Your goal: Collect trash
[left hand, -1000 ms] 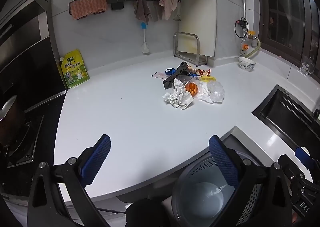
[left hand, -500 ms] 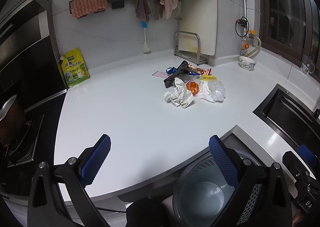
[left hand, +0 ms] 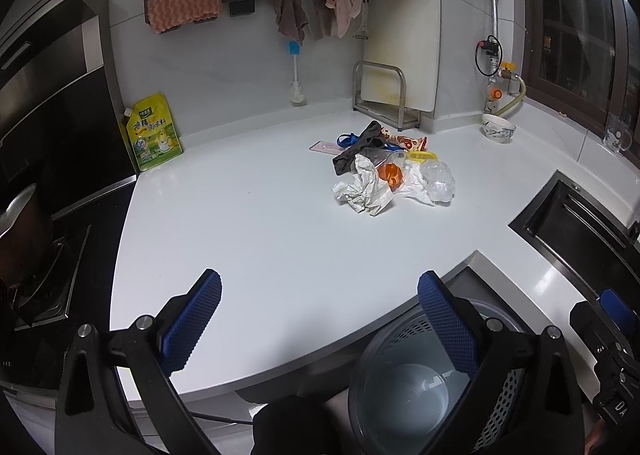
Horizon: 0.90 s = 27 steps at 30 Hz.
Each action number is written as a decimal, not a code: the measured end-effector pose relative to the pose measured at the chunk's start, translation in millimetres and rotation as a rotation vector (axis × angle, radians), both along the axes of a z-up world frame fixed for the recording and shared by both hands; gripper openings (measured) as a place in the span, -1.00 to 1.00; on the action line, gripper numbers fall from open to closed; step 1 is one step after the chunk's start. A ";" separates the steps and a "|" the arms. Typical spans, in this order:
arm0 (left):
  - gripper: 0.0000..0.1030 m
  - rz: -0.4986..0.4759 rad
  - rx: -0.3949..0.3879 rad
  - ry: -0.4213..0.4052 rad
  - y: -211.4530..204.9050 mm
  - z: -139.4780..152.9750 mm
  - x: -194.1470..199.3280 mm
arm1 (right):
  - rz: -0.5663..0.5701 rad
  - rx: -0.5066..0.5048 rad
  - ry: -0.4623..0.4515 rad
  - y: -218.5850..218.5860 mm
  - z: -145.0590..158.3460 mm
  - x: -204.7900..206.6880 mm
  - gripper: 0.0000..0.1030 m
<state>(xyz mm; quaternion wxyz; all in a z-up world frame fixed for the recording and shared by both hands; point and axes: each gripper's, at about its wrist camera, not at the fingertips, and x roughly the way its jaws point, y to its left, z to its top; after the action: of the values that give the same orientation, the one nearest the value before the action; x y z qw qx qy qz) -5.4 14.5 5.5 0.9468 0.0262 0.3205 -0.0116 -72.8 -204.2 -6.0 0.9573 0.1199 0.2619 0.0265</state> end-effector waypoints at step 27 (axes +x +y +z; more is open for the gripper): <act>0.88 -0.010 -0.002 0.037 -6.6 -6.1 5.3 | -0.004 -0.003 0.001 -2.6 1.9 0.0 0.60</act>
<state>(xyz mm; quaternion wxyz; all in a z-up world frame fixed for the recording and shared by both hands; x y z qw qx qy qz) -0.1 7.9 -0.6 0.9407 0.0267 0.3379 -0.0170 -72.7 -206.8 -4.0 0.9573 0.1193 0.2623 0.0239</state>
